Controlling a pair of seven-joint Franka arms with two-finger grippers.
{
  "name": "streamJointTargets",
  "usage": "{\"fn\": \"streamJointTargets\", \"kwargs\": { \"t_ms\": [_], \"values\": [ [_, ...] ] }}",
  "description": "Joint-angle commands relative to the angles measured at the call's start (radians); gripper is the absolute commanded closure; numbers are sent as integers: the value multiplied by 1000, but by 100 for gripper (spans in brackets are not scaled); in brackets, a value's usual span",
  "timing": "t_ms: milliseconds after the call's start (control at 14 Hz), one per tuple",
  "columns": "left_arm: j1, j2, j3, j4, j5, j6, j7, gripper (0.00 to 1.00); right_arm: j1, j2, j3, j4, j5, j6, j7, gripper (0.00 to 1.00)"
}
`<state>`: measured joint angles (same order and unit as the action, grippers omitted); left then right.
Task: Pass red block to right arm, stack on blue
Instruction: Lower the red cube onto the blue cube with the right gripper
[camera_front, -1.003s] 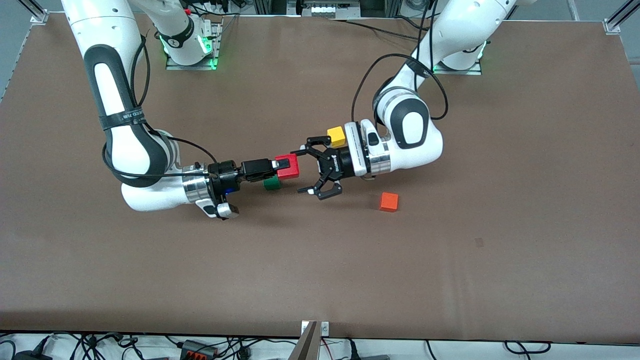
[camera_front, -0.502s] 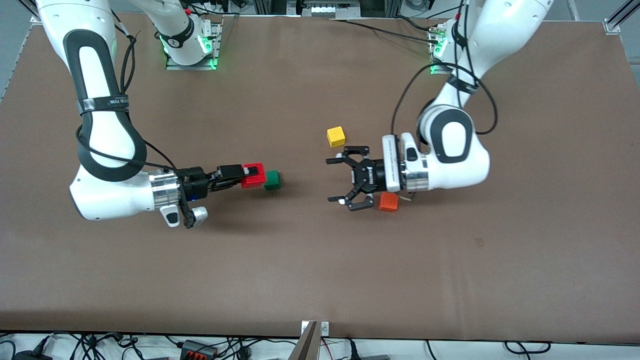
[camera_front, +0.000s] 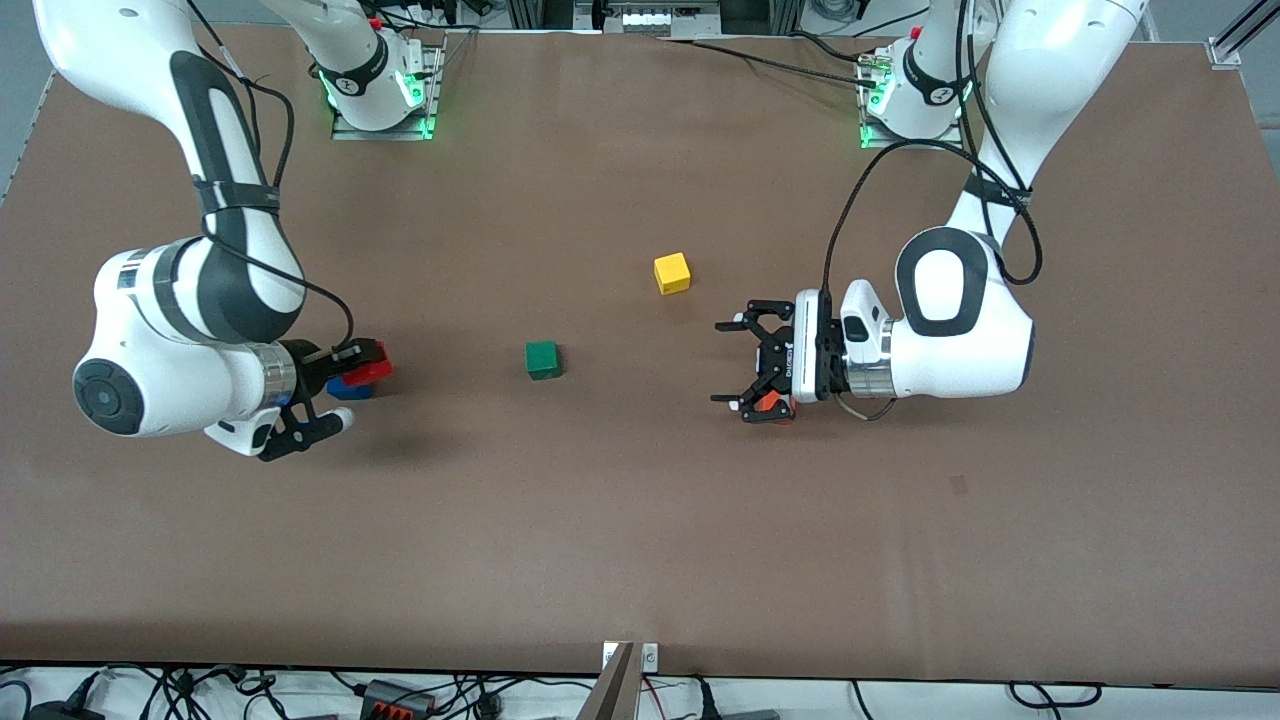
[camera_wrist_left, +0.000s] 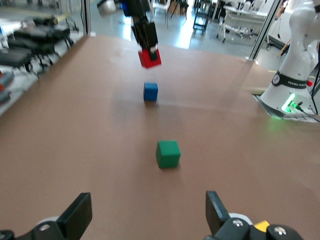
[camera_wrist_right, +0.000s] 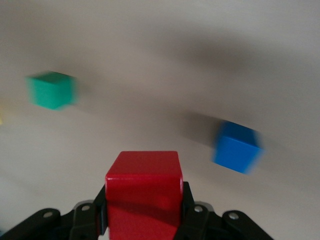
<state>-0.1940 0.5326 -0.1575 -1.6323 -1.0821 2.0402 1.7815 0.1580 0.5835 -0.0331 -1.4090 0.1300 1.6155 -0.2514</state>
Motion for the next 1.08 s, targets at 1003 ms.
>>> {"fn": "streamJointTargets", "kwargs": {
  "t_ms": [1003],
  "values": [
    [62, -189, 38, 12, 1165, -357, -1245, 0, 55, -146, -70, -404, -182, 435, 380, 100]
  ]
}}
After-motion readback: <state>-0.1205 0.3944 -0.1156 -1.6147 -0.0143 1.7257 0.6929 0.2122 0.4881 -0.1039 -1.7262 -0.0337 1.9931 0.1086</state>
